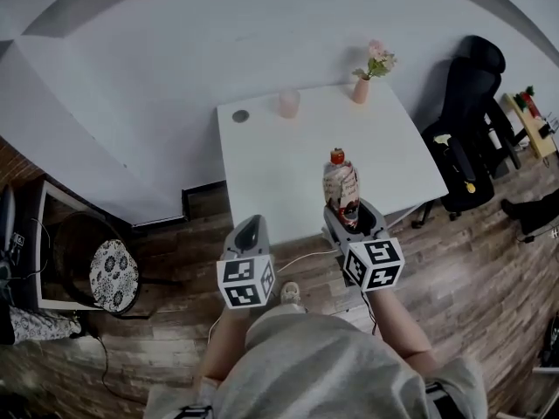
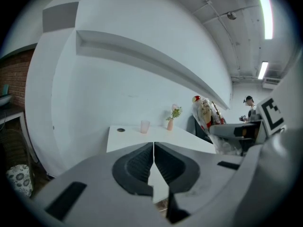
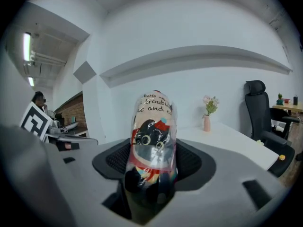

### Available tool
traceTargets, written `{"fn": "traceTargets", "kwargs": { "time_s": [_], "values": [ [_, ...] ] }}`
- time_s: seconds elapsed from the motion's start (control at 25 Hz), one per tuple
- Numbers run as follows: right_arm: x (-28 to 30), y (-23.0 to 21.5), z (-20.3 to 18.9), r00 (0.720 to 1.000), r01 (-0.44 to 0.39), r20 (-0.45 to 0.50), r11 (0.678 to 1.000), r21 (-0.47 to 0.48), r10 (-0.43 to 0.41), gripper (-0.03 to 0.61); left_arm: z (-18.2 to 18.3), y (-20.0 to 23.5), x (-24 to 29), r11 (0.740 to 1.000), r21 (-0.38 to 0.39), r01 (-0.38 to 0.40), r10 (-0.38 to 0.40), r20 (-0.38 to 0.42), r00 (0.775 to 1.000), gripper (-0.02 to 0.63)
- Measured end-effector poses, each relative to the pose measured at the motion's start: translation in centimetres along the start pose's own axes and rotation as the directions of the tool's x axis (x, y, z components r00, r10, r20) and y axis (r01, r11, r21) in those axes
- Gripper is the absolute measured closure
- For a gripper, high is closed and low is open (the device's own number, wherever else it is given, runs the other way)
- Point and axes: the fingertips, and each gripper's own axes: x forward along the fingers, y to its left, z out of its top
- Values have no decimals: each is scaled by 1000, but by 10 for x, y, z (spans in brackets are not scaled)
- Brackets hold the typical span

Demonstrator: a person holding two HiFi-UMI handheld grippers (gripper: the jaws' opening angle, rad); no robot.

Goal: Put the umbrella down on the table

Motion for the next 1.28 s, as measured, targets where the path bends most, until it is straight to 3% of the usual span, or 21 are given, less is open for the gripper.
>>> {"fn": "traceTargets", "kwargs": {
  "time_s": [0.32, 0.68, 1.28],
  "values": [
    [66, -22, -5, 998, -6, -56, 999, -36, 4, 310, 1, 14, 43, 1000, 5, 10, -10, -42, 999, 604],
    [130, -43, -39, 985, 9, -171, 998, -58, -19, 310, -10, 31, 69, 1000, 8, 21, -20, -87, 996, 604],
    [210, -72, -103, 918, 31, -393, 996, -80, -60, 310, -22, 52, 106, 1000, 5, 28, -27, -139, 990, 604]
  ]
}}
